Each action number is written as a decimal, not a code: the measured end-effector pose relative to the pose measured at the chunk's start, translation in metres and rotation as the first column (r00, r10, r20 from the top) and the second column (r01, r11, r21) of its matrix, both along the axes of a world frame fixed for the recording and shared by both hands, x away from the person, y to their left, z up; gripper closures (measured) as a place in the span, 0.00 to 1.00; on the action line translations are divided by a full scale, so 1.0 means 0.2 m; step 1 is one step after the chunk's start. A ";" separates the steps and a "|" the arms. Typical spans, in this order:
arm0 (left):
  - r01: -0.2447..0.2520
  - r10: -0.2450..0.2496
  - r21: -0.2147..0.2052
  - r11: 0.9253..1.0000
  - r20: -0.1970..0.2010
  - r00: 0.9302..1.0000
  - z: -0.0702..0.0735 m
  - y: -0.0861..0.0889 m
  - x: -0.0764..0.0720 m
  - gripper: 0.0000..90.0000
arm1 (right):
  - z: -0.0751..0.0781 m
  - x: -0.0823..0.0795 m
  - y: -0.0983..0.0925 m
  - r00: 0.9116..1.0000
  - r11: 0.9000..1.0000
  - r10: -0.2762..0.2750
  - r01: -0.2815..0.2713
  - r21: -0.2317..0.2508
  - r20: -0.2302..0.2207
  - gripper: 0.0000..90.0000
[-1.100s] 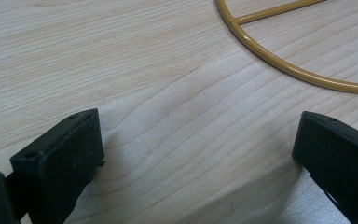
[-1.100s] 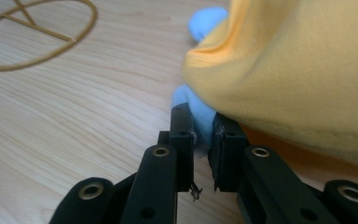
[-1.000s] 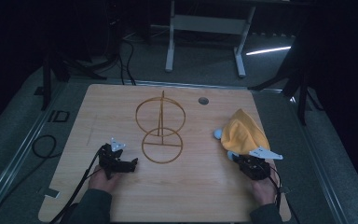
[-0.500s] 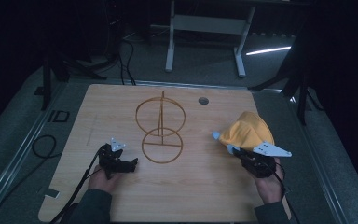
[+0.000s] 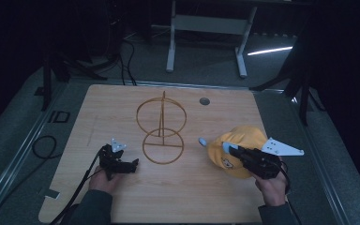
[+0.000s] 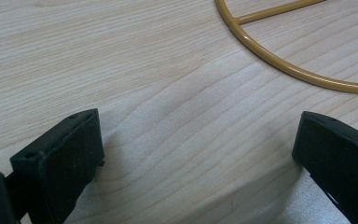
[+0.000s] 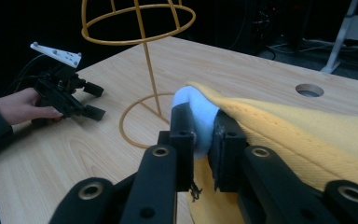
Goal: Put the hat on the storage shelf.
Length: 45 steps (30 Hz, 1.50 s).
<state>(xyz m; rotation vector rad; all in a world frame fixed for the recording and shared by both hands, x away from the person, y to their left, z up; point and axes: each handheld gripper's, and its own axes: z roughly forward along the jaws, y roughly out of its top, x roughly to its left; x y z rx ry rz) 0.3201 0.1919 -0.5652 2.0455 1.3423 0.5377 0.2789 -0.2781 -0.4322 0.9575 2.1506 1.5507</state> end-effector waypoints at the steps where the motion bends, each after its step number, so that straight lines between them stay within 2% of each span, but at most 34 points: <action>1: 0.000 0.000 0.000 1.000 0.000 1.000 0.00 0.00 0.00 0.02 | -0.01 0.01 0.00 1.000 1.000 -0.005 0.005 -0.003 -0.006 0.88; 3: 0.000 0.000 -0.001 1.000 0.000 1.000 0.00 0.00 0.00 0.02 | -0.02 0.01 -0.01 1.000 1.000 -0.009 0.009 0.006 -0.019 0.85; 7: 0.000 0.000 0.000 1.000 0.000 1.000 0.00 0.00 0.00 0.02 | -0.04 0.01 -0.02 0.997 0.996 -0.073 0.073 -0.043 -0.018 0.76; 12: 0.000 0.000 0.000 1.000 0.000 1.000 0.00 0.00 0.00 0.02 | -0.07 0.01 -0.04 0.992 0.990 -0.126 0.124 -0.069 -0.018 0.63; 16: 0.000 0.000 -0.001 1.000 0.000 1.000 0.00 0.00 0.00 0.02 | -0.07 0.01 -0.04 0.993 0.990 -0.119 0.117 -0.073 -0.022 0.60; 23: 0.000 0.000 0.000 1.000 0.001 1.000 0.00 0.00 0.00 0.02 | -0.07 0.00 -0.03 0.995 0.992 -0.099 0.097 -0.081 -0.016 0.59; 26: 0.000 0.000 -0.001 1.000 0.001 1.000 0.00 0.00 0.00 0.02 | -0.05 0.02 -0.05 0.993 0.987 -0.116 0.114 -0.115 -0.011 0.58; 29: 0.000 0.000 -0.001 1.000 0.001 1.000 0.00 0.00 0.00 0.02 | -0.05 0.03 -0.06 0.993 0.986 -0.118 0.116 -0.118 -0.012 0.58; 30: 0.000 0.000 -0.001 1.000 0.001 1.000 0.00 0.00 0.00 0.02 | -0.03 0.06 -0.09 0.992 0.985 -0.124 0.119 -0.129 -0.027 0.57; 36: 0.000 0.000 -0.001 1.000 0.001 1.000 0.00 0.00 0.00 0.02 | -0.03 0.11 -0.13 0.990 0.978 -0.130 0.121 -0.170 -0.047 0.58; 40: 0.000 0.000 -0.001 1.000 0.001 1.000 0.00 0.00 0.00 0.02 | -0.01 0.13 -0.15 0.985 0.974 -0.150 0.133 -0.185 -0.082 0.63; 43: 0.000 0.000 -0.001 1.000 0.000 1.000 0.00 0.00 0.00 0.02 | 0.00 0.15 -0.15 0.982 0.964 -0.163 0.139 -0.227 -0.092 0.64; 45: 0.001 -0.001 -0.002 1.000 0.000 1.000 0.00 0.00 0.00 0.02 | 0.02 0.16 -0.15 0.981 0.950 -0.173 0.143 -0.277 -0.087 0.64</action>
